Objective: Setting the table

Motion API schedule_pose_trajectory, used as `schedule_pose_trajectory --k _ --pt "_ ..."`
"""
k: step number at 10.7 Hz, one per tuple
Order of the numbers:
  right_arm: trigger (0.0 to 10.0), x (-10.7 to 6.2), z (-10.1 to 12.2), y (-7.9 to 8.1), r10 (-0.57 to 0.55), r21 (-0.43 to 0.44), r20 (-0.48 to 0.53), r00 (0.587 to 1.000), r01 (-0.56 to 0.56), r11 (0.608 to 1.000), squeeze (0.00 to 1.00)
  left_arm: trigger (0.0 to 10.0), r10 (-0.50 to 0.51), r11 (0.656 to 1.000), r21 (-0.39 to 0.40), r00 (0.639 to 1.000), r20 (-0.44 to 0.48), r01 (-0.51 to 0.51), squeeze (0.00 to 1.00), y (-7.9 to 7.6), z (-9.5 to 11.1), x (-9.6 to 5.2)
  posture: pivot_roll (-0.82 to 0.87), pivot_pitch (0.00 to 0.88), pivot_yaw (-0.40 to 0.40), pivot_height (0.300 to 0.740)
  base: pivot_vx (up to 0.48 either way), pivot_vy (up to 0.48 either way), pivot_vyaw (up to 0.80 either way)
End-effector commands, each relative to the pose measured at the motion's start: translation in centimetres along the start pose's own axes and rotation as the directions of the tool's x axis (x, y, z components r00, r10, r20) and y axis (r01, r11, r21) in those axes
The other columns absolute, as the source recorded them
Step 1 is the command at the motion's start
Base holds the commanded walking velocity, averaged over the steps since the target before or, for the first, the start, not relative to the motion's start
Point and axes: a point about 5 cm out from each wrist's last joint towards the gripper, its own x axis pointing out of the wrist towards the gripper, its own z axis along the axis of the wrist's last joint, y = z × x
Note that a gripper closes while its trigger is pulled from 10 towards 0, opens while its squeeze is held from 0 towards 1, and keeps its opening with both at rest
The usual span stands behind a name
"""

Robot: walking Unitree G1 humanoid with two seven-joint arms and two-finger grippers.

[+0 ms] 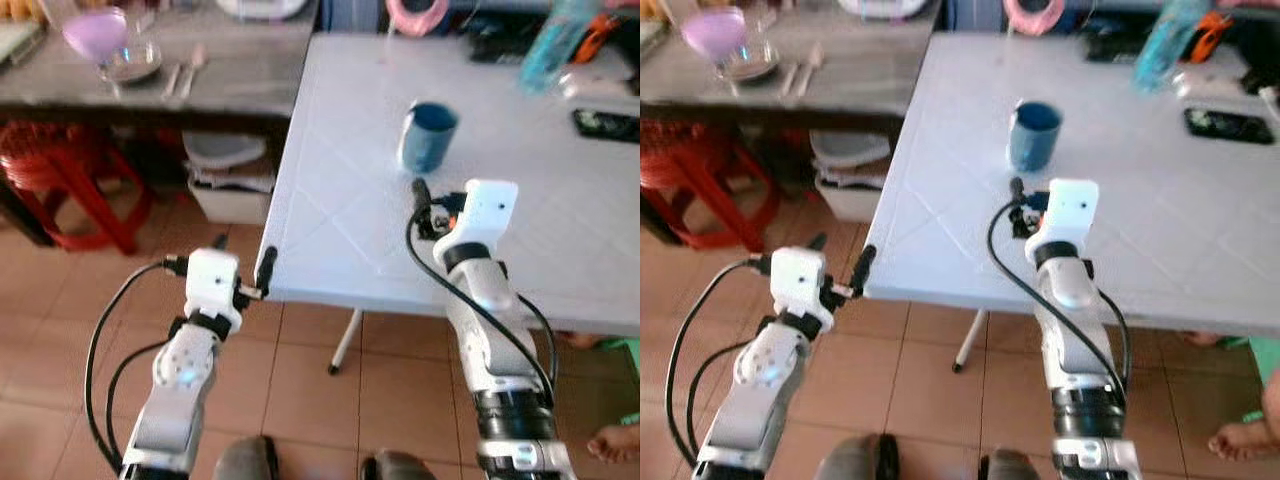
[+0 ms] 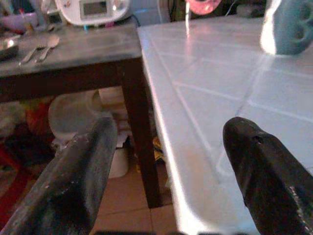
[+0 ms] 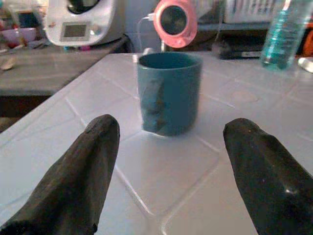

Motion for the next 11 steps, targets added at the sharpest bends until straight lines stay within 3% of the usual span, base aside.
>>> schedule_pose_trajectory --k 1,6,11 --pt "10.0 0.12 0.03 0.08 -0.006 0.012 -0.006 1.0 0.006 1.0 0.0 10.0 -0.011 1.0 0.006 1.0 -0.011 0.011 0.0 0.06 0.04 -0.18 -0.02 0.161 0.044 0.74 0.36 0.0 0.0" --pt "10.0 -0.48 -0.43 0.4 0.009 0.003 -0.02 1.0 -0.009 1.0 0.0 10.0 -0.011 1.0 -0.008 1.0 -0.016 0.011 0.0 0.05 0.01 -0.5 -0.02 0.171 0.041 0.74 0.33 0.0 0.0" --pt "10.0 -0.46 -0.66 0.7 0.023 -0.002 -0.035 0.999 -0.023 1.0 0.0 10.0 -0.007 1.0 -0.024 1.0 -0.021 0.006 0.0 0.19 -0.07 -0.81 -0.02 0.174 0.036 0.74 0.0 0.0 0.0"
